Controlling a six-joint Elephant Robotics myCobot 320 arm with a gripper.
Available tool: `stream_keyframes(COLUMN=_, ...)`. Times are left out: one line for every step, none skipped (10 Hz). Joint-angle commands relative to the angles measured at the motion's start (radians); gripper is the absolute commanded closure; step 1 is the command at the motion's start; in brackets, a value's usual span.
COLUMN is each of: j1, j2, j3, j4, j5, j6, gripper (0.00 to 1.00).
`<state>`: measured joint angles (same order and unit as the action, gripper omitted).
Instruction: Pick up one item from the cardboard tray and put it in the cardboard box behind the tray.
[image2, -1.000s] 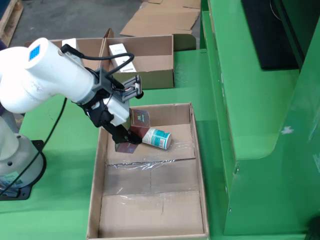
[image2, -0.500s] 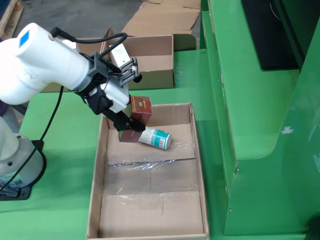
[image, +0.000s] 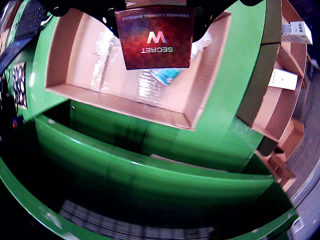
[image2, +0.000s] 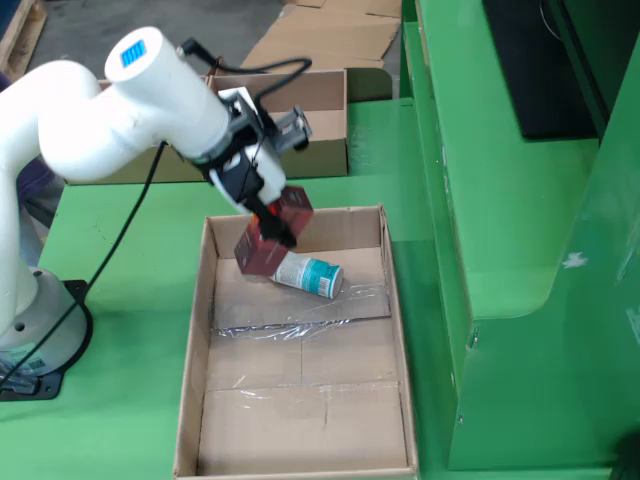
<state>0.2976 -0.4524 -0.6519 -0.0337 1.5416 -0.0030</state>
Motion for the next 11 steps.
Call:
stream_keyframes(j1=0.162, j2=0.088, j3=0.058, j4=0.053, j5=-0.059, j6=-0.018, gripper=1.0)
stream_keyframes(j1=0.213, j2=0.082, j3=0.061, j4=0.044, j5=-0.075, j6=-0.025, gripper=1.0)
stream_keyframes(j1=0.213, j2=0.082, j3=0.061, j4=0.044, j5=-0.075, j6=-0.025, gripper=1.0)
stream_keyframes(j1=0.308, j2=0.119, j3=0.04, j4=0.02, j5=-0.109, j6=-0.036, gripper=1.0)
stream_keyframes(j1=0.308, j2=0.119, j3=0.04, j4=0.02, j5=-0.109, j6=-0.036, gripper=1.0)
stream_keyframes(j1=0.308, j2=0.119, j3=0.04, j4=0.02, j5=-0.109, j6=-0.036, gripper=1.0)
stream_keyframes(j1=0.396, j2=0.186, j3=-0.032, j4=0.016, j5=-0.137, j6=-0.04, gripper=1.0)
stream_keyframes(j1=0.396, j2=0.186, j3=-0.032, j4=0.016, j5=-0.137, j6=-0.04, gripper=1.0)
stream_keyframes(j1=0.474, j2=0.276, j3=-0.147, j4=0.029, j5=-0.155, j6=-0.041, gripper=1.0)
stream_keyframes(j1=0.474, j2=0.276, j3=-0.147, j4=0.029, j5=-0.155, j6=-0.041, gripper=1.0)
stream_keyframes(j1=0.474, j2=0.276, j3=-0.147, j4=0.029, j5=-0.155, j6=-0.041, gripper=1.0)
